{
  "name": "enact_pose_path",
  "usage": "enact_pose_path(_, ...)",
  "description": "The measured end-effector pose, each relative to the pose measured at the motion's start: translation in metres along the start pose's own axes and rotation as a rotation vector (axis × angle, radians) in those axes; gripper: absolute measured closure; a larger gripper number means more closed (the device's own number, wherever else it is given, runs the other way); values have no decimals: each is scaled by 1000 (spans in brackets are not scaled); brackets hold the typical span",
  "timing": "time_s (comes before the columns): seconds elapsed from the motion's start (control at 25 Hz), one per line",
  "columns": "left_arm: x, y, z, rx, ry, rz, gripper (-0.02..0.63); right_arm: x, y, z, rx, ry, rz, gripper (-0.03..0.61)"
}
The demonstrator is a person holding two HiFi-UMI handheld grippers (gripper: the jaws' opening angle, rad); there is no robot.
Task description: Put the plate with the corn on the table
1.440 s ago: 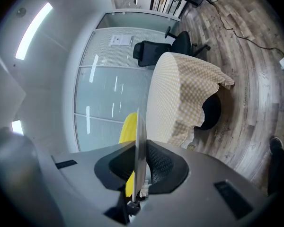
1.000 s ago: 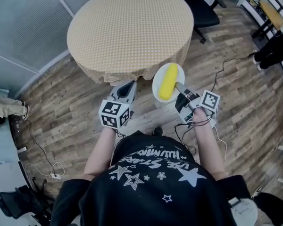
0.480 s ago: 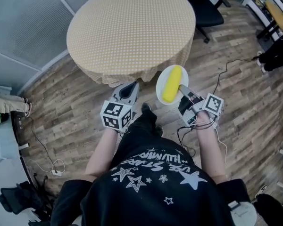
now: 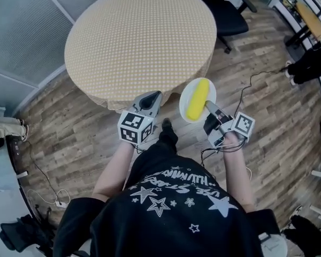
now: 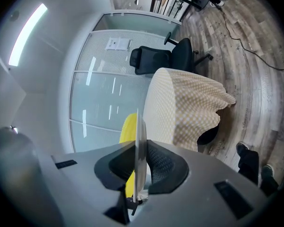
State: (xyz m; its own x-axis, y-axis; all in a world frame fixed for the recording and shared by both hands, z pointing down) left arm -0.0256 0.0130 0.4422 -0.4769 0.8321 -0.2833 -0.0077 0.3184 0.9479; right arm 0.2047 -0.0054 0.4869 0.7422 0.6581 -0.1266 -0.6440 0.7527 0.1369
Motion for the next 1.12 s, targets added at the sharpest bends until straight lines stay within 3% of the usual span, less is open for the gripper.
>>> enact_pose_path(0.44,-67,-20,-67,17,-21,-20,606,-82,-66,-7,5,-12,0,523)
enact_pose_path(0.76,-78,-37,-140,57,-156,24,606,-134,-95,-17,25,-20,-10,523)
enact_pose_path(1.12,-114,-57,-185,69,-169,43,606,-177,-127,-23,25,-9,7,523)
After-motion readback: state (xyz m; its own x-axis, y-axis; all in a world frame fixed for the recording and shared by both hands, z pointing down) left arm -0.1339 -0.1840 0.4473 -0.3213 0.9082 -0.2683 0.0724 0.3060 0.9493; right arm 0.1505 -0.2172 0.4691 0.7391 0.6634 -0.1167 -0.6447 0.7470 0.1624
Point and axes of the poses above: the fingertips, and each gripper's own axes: x backward along the fingers, z to its right, y out of its underside, the point moved 4 cm from there along x, backward along the fingers, and after that the axes turned 4 degrees about z, right-handed, at the moved point
